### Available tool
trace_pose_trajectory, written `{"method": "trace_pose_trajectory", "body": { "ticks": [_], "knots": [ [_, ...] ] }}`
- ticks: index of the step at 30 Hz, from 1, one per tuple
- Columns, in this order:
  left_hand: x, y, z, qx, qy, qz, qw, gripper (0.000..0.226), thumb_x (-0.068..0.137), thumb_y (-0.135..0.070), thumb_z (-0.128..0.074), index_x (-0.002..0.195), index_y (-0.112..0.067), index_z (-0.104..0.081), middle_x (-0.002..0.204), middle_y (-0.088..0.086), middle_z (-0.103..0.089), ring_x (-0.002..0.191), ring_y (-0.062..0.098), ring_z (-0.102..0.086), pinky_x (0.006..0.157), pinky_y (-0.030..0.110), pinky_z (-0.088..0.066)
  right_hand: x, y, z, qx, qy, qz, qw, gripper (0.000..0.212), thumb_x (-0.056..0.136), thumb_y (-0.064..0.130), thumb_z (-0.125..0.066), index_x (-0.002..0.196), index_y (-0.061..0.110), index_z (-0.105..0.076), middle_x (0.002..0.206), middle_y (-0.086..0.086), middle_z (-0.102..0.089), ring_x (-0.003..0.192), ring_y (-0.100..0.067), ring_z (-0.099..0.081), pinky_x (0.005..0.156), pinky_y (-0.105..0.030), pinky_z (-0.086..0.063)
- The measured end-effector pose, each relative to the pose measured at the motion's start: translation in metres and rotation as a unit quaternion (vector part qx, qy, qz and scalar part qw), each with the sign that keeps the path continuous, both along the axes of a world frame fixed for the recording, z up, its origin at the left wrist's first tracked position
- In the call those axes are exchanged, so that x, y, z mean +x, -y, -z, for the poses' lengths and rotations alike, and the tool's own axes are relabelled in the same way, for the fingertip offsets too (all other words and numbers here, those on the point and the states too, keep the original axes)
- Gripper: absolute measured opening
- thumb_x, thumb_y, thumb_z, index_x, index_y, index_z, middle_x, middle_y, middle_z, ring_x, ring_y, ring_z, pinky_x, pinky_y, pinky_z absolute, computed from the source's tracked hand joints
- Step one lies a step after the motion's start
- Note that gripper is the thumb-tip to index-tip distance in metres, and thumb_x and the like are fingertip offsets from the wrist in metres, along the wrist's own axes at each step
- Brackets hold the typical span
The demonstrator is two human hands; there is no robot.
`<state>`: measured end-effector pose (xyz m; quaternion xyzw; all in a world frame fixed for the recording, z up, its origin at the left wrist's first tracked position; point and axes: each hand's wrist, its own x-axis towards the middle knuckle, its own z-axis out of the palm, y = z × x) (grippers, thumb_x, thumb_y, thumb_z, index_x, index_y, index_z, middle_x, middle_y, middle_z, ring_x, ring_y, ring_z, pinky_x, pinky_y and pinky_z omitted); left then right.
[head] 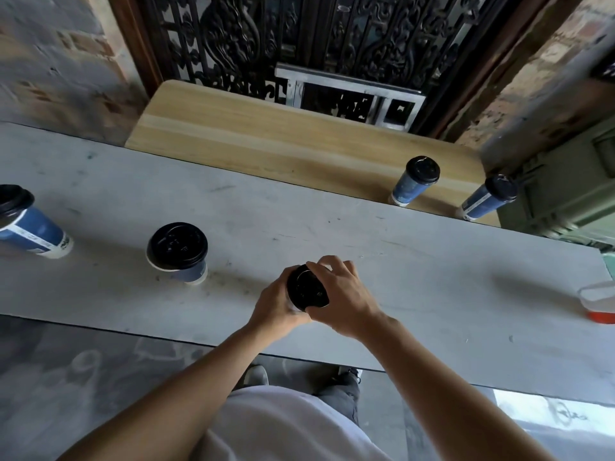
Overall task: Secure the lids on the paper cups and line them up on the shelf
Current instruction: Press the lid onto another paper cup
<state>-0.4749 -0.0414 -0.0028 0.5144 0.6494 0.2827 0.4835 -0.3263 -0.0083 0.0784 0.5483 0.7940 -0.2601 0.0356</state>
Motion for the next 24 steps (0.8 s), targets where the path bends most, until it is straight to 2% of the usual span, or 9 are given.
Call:
{"method": "trace_pose_trajectory", "body": {
  "ticks": [3, 5, 7, 10, 12, 16, 19, 22, 24],
  "knots": [
    [0.0, 0.003, -0.002, 0.0, 0.026, 0.002, 1.0, 0.087, 0.063, -0.023, -0.091, 0.133, -0.043, -0.046, 0.104, -0.031, -0.061, 0.095, -0.016, -0.058, 0.074, 0.001, -0.043, 0.001, 0.002, 0.003, 0.009, 0.001, -0.012, 1.0, 0.075, 0.082, 0.032, -0.07, 0.149, 0.028, -0.038, 0.146, 0.006, -0.036, 0.131, -0.023, -0.03, 0.091, -0.042, -0.054],
    [-0.003, 0.0, -0.003, -0.017, 0.088, 0.013, 0.996, 0.079, 0.065, -0.01, -0.087, 0.129, -0.039, -0.05, 0.111, -0.026, -0.064, 0.105, -0.01, -0.061, 0.081, 0.007, -0.047, 0.003, 0.003, 0.006, 0.014, -0.006, -0.008, 1.0, 0.076, 0.082, 0.033, -0.07, 0.151, 0.028, -0.038, 0.147, 0.006, -0.036, 0.131, -0.024, -0.031, 0.093, -0.041, -0.053],
    [-0.012, -0.004, -0.007, -0.065, 0.211, 0.01, 0.975, 0.069, 0.067, 0.002, -0.07, 0.125, -0.034, -0.058, 0.118, -0.011, -0.07, 0.115, 0.006, -0.064, 0.089, 0.02, -0.054, 0.007, 0.003, 0.009, 0.01, -0.026, 0.007, 1.0, 0.078, 0.082, 0.032, -0.072, 0.152, 0.028, -0.038, 0.148, 0.006, -0.036, 0.13, -0.025, -0.032, 0.096, -0.04, -0.051],
    [-0.023, -0.006, -0.016, -0.154, 0.414, -0.035, 0.897, 0.063, 0.082, 0.012, -0.046, 0.134, -0.02, -0.06, 0.134, 0.003, -0.065, 0.126, 0.019, -0.06, 0.101, 0.051, -0.051, 0.006, 0.006, 0.016, 0.0, -0.09, 0.051, 0.995, 0.08, 0.082, 0.026, -0.075, 0.153, 0.023, -0.039, 0.15, 0.005, -0.038, 0.132, -0.026, -0.032, 0.105, -0.029, -0.038],
    [-0.023, -0.006, -0.022, -0.165, 0.445, -0.081, 0.877, 0.041, 0.094, -0.004, -0.054, 0.13, -0.018, -0.065, 0.133, 0.002, -0.066, 0.128, 0.019, -0.058, 0.104, 0.058, -0.047, 0.004, 0.008, 0.02, -0.004, -0.124, 0.09, 0.988, 0.083, 0.079, 0.026, -0.078, 0.153, 0.02, -0.039, 0.152, 0.006, -0.039, 0.134, -0.024, -0.032, 0.104, -0.021, -0.031],
    [-0.011, -0.008, -0.022, -0.175, 0.361, -0.134, 0.906, 0.029, 0.099, -0.039, -0.058, 0.121, -0.026, -0.07, 0.12, -0.006, -0.073, 0.112, 0.011, -0.068, 0.104, 0.057, -0.049, 0.006, 0.008, 0.028, -0.023, -0.184, 0.168, 0.968, 0.083, 0.076, 0.031, -0.083, 0.149, 0.021, -0.045, 0.147, 0.006, -0.046, 0.132, -0.019, -0.04, 0.107, -0.028, -0.037],
    [-0.008, -0.006, -0.018, -0.166, 0.344, -0.149, 0.912, 0.032, 0.1, -0.045, -0.054, 0.122, -0.028, -0.069, 0.122, -0.008, -0.072, 0.115, 0.01, -0.066, 0.103, 0.056, -0.05, 0.006, 0.01, 0.034, -0.068, -0.298, 0.285, 0.908, 0.059, 0.088, 0.039, -0.073, 0.142, 0.023, -0.053, 0.136, 0.006, -0.058, 0.118, -0.016, -0.057, 0.102, -0.037, -0.049],
    [-0.004, -0.004, -0.016, -0.153, 0.321, -0.163, 0.92, 0.028, 0.102, -0.042, -0.051, 0.12, -0.03, -0.069, 0.127, -0.008, -0.068, 0.124, 0.011, -0.059, 0.099, 0.054, -0.054, 0.005, 0.014, 0.045, -0.136, -0.446, 0.438, 0.768, 0.023, 0.101, 0.033, -0.057, 0.113, 0.018, -0.069, 0.115, -0.01, -0.07, 0.099, -0.019, -0.063, 0.085, -0.037, -0.055],
    [0.0, -0.004, -0.015, -0.146, 0.298, -0.18, 0.926, 0.026, 0.103, -0.04, -0.049, 0.117, -0.03, -0.069, 0.125, -0.007, -0.068, 0.122, 0.011, -0.059, 0.095, 0.052, -0.056, 0.003, 0.019, 0.053, -0.166, -0.48, 0.474, 0.719, 0.028, 0.103, 0.031, -0.053, 0.099, 0.013, -0.074, 0.1, -0.012, -0.071, 0.093, -0.021, -0.062, 0.076, -0.034, -0.054]
  ]
}}
